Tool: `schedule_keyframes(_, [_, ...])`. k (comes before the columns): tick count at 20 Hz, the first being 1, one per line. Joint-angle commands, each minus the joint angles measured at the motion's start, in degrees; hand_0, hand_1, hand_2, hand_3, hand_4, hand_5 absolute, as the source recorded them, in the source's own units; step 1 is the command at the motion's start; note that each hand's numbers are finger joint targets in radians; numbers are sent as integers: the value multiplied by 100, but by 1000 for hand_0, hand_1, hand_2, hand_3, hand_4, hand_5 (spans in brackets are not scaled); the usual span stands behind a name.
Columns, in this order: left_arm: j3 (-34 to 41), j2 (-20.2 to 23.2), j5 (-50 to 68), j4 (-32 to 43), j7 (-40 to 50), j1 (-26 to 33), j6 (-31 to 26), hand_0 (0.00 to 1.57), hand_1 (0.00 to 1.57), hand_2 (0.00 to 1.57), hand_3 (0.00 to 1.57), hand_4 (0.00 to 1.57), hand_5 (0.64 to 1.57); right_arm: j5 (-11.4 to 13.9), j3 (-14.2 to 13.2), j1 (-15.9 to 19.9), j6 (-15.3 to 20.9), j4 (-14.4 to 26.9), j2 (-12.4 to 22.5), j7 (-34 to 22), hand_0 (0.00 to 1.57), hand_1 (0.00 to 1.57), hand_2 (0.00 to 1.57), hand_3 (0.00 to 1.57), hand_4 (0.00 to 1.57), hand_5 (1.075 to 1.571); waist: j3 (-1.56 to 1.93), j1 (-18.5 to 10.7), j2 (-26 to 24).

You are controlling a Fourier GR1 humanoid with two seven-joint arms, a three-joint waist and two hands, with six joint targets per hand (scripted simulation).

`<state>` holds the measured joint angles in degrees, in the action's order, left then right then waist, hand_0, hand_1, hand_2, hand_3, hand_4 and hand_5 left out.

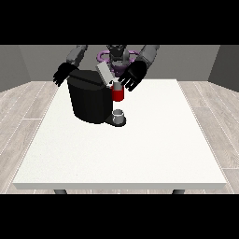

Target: Insert the coffee pod into the coffee machine and close the lid

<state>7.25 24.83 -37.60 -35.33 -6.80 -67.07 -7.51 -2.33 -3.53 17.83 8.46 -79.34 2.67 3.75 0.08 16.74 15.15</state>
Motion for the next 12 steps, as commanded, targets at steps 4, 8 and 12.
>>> schedule_keyframes(4, [-76, -229, -17, 45, 65, -95, -168, 1211, 1211, 1239, 1123, 460, 1571, 107, 10, 147, 207, 187, -117, 44, 0, 0, 0, 0, 418, 1571, -6, -96, 182])
schedule_keyframes(8, [-95, -73, -127, 108, -41, -1, -141, 1152, 1152, 1178, 1020, 450, 1571, 190, 112, 139, 304, -120, -79, -450, 0, 0, 0, 0, 380, 1571, -9, -8, -63])
schedule_keyframes(12, [-86, 36, -189, 58, 20, -157, -154, 1085, 1085, 1132, 956, 403, 1571, 104, 63, 119, 214, 13, -149, 55, 0, 0, 0, 0, 438, 1571, -6, -27, 65])
